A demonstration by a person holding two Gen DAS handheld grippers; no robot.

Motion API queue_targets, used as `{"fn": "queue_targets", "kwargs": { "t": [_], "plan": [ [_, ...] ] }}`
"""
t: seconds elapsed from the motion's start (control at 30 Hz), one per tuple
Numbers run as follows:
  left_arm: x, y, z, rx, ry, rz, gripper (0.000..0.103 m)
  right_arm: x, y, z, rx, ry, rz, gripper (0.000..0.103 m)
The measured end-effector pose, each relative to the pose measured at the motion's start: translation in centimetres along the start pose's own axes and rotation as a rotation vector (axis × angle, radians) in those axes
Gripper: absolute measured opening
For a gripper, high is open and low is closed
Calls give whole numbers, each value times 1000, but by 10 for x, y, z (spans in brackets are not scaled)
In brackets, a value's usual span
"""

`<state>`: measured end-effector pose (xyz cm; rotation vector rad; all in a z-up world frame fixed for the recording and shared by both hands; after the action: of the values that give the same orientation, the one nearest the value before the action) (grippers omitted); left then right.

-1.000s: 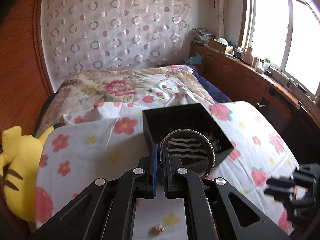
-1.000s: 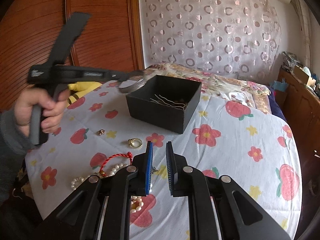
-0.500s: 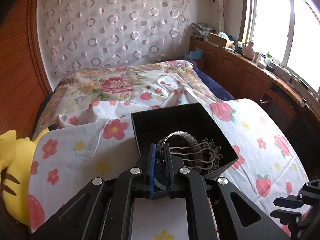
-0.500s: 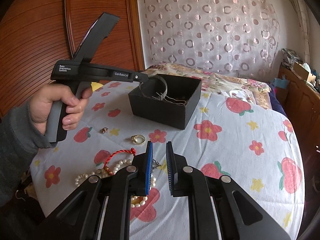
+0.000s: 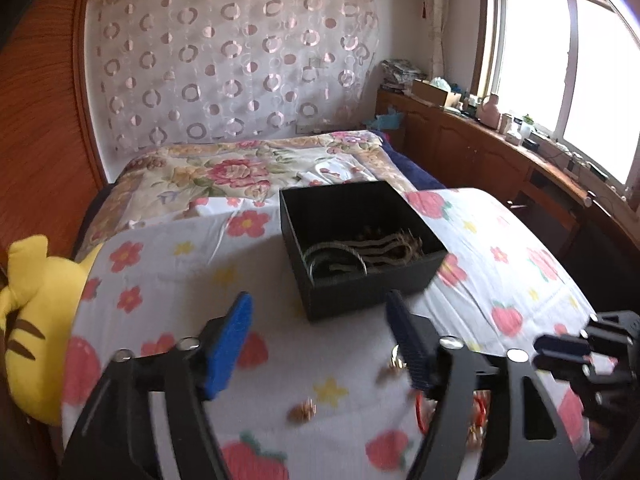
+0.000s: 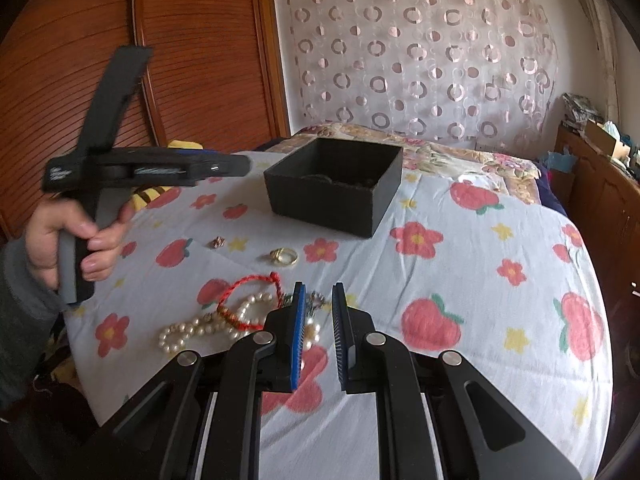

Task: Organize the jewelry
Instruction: 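Open the left gripper to drop the silver bangle into the box, then reach the right gripper to the red string bracelet and grasp it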

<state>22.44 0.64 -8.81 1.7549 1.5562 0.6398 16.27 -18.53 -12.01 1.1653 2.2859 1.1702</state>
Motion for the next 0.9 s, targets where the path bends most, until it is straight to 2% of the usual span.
{"fn": "queue_targets", "kwargs": {
  "t": [0.1, 0.2, 0.47, 0.67, 0.9],
  "plan": [
    [2, -17, -14, -8, 1, 8, 85, 4, -7, -2, 10, 1, -1, 16],
    [2, -38, -23, 1, 3, 11, 86, 6, -15, -3, 17, 8, 4, 25],
    [15, -79, -33, 38, 12, -32, 86, 11, -21, 9, 48, 40, 21, 25],
    [26, -91, -35, 58, 27, -53, 86, 23, -3, 27, 76, 67, -34, 25],
    [29, -93, -38, 62, 34, -53, 86, 42, 15, 60, 168, 79, -149, 25]
  ]
}}
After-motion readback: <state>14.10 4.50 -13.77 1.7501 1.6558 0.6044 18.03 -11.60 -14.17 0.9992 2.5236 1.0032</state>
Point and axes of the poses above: each gripper's, at about its wrist camera, not at the fingertips, and z roughly the way its jaws point, x to its left, y to its top, the point moved 6 cm from there along z, roughly the way its jaws point, and after that the axes turned 2 degrees about -z, right-handed, at the moved point
